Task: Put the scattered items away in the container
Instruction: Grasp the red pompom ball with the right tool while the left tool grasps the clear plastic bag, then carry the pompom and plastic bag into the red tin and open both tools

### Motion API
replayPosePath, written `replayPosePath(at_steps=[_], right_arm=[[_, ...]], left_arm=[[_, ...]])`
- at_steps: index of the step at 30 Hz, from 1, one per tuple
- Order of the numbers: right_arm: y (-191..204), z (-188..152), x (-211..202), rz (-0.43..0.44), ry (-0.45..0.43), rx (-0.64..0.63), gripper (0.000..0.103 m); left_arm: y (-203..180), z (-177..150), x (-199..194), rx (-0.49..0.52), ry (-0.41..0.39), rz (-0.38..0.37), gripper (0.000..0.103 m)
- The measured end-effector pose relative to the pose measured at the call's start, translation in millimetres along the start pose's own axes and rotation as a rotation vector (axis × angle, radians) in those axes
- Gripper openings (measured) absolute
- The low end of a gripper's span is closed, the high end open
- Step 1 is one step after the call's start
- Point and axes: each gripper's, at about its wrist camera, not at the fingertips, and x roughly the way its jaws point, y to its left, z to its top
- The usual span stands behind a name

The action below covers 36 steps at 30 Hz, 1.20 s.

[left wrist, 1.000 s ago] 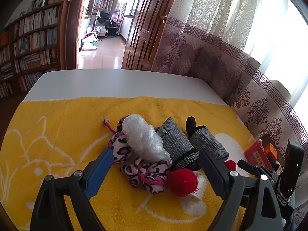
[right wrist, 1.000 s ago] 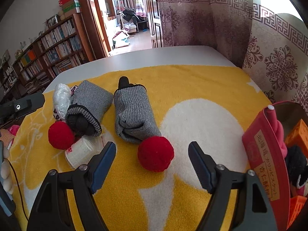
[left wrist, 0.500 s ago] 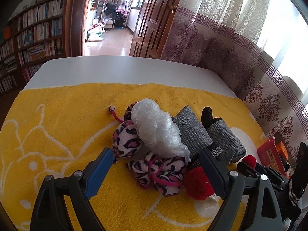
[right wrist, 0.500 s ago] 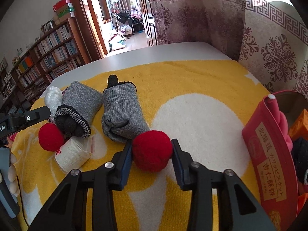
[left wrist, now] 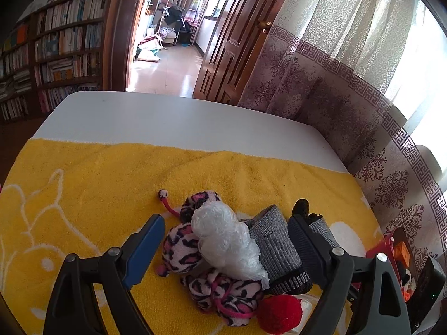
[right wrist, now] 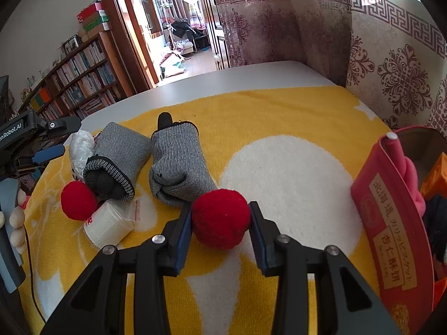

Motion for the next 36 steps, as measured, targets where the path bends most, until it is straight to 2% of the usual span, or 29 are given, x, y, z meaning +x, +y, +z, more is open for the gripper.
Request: replayPosePath(at_steps=[2, 3, 10, 11, 12, 17, 23, 30, 36], right_arm=[[0, 0, 0, 0.000, 0.001, -0.001, 0.042], [0, 0, 0, 0.000, 0.002, -0.002, 0.042], [-1, -1, 1, 0.004, 0.007, -0.004, 0.042], [-1, -1, 1, 0.004, 0.008, -0.003, 0.042], [-2, -1, 2, 0.005, 0.009, -0.002, 0.042], [-4, -2, 3, 0.010, 0.012, 0.009, 0.042], [-4, -2, 1, 0.012, 0.000, 0.009, 0.042], [-4, -1, -3, 0.015, -0.019, 0.009, 0.042], [-5, 0, -7, 0.006, -0.044, 0.015, 0.042]], left_arm=[[4, 0, 9, -0.025, 0.024, -0.012, 0.058], [6, 0, 13, -0.042, 0.036, -0.020, 0.053], [14, -10, 20, -0.076, 0.016, -0.028, 0.051], [15, -11, 19, -0.081, 0.009, -0.038, 0.041], [16, -11, 19, -0.085, 0.008, -0.053, 0.040], [19, -9, 4, -0.098, -0.029, -0.113, 0.038], [12, -4, -19, -0.075, -0.085, -0.132, 0.038], [-9, -6, -32, -0.011, -0.108, -0.155, 0.038], [-24, -10, -32, 0.026, -0.094, -0.186, 0.038]])
